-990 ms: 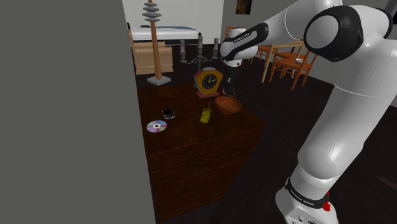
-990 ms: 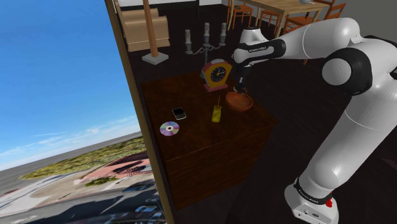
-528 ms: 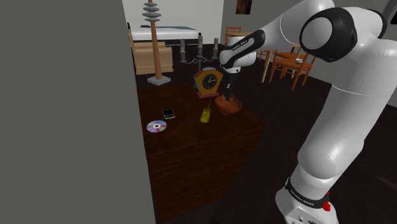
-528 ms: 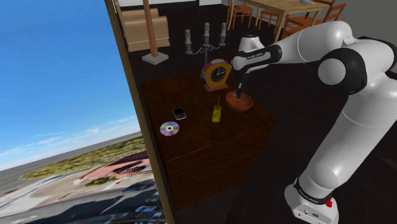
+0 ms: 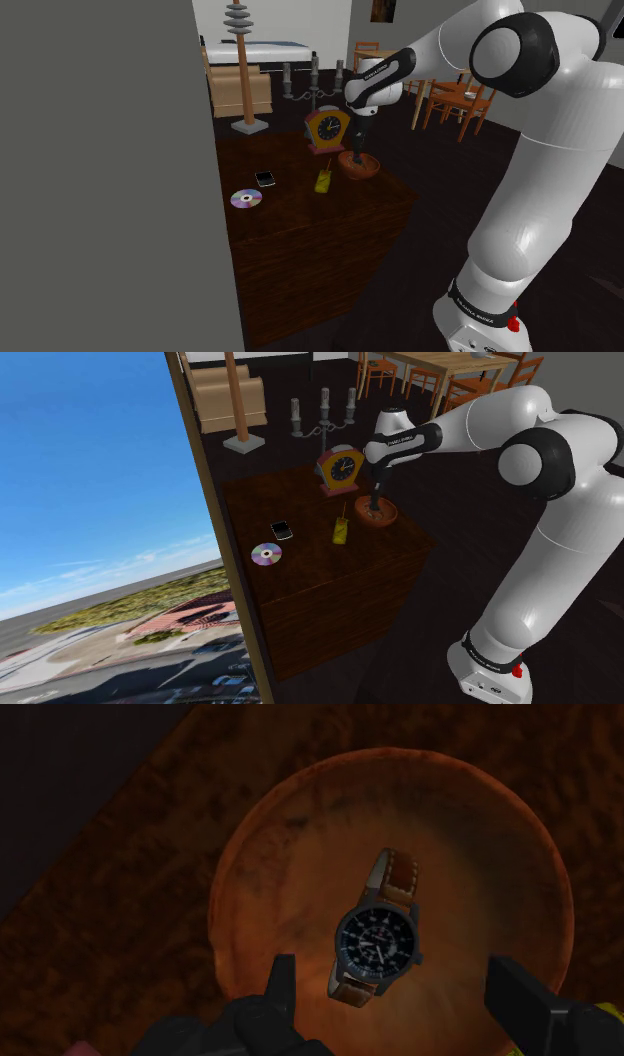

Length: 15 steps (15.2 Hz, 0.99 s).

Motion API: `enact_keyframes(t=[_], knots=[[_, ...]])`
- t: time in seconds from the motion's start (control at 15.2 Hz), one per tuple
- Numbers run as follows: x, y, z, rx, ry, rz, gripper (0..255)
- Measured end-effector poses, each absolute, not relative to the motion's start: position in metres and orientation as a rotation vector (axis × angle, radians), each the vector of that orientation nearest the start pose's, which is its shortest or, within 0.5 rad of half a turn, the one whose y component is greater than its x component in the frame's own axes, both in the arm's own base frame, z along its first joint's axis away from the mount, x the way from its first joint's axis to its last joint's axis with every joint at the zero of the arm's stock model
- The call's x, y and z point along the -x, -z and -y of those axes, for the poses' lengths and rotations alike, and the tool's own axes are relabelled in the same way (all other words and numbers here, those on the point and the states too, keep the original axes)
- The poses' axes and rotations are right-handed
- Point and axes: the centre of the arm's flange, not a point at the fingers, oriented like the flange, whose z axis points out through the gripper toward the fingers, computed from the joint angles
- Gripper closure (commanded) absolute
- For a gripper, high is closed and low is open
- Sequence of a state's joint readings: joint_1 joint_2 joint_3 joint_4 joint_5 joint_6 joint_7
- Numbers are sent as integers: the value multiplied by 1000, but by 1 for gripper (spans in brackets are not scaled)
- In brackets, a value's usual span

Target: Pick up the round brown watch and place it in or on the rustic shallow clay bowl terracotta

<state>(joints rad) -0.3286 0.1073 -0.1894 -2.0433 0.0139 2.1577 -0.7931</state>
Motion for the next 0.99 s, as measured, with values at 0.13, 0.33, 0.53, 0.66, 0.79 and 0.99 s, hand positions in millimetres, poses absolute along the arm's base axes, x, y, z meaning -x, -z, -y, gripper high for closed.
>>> enact_keyframes(t=[0.13,0.33,0.53,0.66,0.79,0.99], knots=[[-497,-392,281,3126,3,422,0],[-498,-398,280,3126,3,422,0],[-499,-431,281,3126,5,422,0],[-497,-439,279,3126,5,423,0],[-497,-441,280,3126,4,422,0],[-497,-442,280,3126,3,422,0]])
